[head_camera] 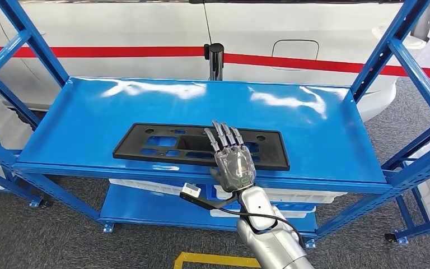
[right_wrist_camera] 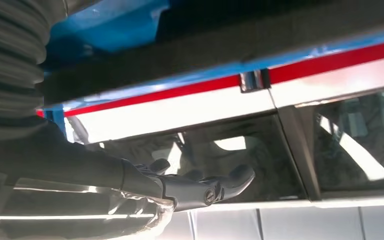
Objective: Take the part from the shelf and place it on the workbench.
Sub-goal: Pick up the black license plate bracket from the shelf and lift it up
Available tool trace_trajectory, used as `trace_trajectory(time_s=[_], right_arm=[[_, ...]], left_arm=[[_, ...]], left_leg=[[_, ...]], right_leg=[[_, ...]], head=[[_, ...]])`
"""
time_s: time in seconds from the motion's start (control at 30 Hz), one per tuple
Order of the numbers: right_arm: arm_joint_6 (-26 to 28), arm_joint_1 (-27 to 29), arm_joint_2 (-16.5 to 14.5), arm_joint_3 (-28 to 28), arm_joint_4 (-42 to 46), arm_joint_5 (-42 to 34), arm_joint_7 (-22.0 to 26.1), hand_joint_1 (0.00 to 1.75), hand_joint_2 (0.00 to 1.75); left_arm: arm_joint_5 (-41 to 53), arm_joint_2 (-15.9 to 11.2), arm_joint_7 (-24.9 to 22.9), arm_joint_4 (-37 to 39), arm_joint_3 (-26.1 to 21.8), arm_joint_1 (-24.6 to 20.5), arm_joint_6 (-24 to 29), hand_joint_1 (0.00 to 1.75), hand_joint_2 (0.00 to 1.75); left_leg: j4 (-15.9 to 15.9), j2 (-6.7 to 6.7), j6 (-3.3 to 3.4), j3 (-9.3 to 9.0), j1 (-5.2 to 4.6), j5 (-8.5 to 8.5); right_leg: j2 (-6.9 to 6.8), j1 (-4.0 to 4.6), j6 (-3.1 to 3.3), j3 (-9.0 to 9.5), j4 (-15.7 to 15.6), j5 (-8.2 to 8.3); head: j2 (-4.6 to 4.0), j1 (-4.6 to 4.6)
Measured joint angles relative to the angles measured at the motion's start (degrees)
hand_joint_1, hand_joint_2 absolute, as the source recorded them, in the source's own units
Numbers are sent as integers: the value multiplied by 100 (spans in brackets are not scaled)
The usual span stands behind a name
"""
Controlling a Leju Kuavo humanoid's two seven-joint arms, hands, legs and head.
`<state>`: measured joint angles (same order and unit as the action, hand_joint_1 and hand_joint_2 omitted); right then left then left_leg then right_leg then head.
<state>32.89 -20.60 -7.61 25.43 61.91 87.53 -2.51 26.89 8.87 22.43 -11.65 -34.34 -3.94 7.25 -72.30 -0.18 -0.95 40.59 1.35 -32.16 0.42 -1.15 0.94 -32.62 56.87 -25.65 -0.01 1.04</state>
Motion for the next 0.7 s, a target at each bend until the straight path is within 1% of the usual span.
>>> trace_trajectory(time_s=[0.03, 0.07, 0.1, 0.13, 0.17, 0.2, 0.27, 0.33, 0.4, 0.57, 0.63, 0.7], right_arm=[[57, -58, -21, -13, -117, 25, -32, 0, 175], [114, -127, -48, -30, -239, 41, -57, 0, 175], [166, -202, -74, -51, -350, 52, -76, 0, 175], [204, -275, -93, -71, -447, 62, -93, 0, 175], [237, -340, -109, -90, -543, 71, -112, 0, 175], [271, -397, -119, -108, -634, 77, -132, 0, 175], [323, -488, -132, -135, -799, 84, -162, 0, 175], [343, -554, -139, -157, -922, 87, -168, 0, 175], [358, -594, -143, -171, -1010, 90, -173, 0, 175], [458, -722, -160, -203, -1242, 109, -233, 0, 175], [481, -813, -187, -221, -1385, 132, -271, 0, 175], [505, -911, -219, -227, -1538, 166, -332, 0, 175]], left_arm=[[17, 0, 3, 0, 0, -4, 38, 0, 0], [39, 0, 8, 0, 0, -10, 78, 0, 0], [56, 2, 12, 0, 0, -19, 108, 0, 0], [71, 6, 14, 0, 0, -28, 129, 0, 0], [93, 12, 15, 0, 1, -34, 150, 0, 0], [110, 24, 13, 0, 1, -39, 164, 0, 0], [136, 43, 8, 0, 2, -40, 185, 0, 0], [139, 53, 6, 0, 3, -40, 190, 0, 0], [141, 55, 6, 0, 3, -40, 191, 0, 0], [154, 58, -14, 0, 8, -42, 194, 0, 0], [154, 61, -4, 0, 7, -42, 177, 0, 0], [152, 60, 25, 0, 7, -40, 139, 0, 0]], left_leg=[[248, 5, -8, -86, 20, 187], [625, 10, -10, -250, 38, 407], [1002, 12, -2, -426, 41, 575], [1280, 9, 16, -557, 37, 679], [1443, 3, 38, -634, 30, 724], [1490, -4, 54, -654, 15, 721], [1499, -17, 76, -662, -23, 728], [1496, -27, 106, -667, -77, 722], [1493, -29, 141, -663, -111, 723], [1488, -27, 181, -661, -133, 719], [1487, -27, 191, -661, -136, 718], [1487, -27, 196, -662, -137, 720]], right_leg=[[6, -5, -6, 7, 1, -5], [14, -8, -20, 17, 1, -13], [21, 8, -44, 23, 7, -28], [24, 23, -71, 28, 9, -41], [26, 49, -97, 22, 17, -60], [26, 85, -110, 11, 23, -79], [23, 98, -123, -3, 22, -99], [19, 80, -143, 25, 11, -91], [18, 67, -166, 54, 1, -77], [18, 48, -203, 64, -23, -65], [18, 44, -224, 65, -25, -63], [18, 42, -230, 65, -26, -61]], head=[[0, -2], [-1, 2], [-1, 4], [-1, 1], [0, -4], [0, -15], [-1, -29], [-1, -28], [0, -27], [-1, -30], [1, -29], [1, -28]])
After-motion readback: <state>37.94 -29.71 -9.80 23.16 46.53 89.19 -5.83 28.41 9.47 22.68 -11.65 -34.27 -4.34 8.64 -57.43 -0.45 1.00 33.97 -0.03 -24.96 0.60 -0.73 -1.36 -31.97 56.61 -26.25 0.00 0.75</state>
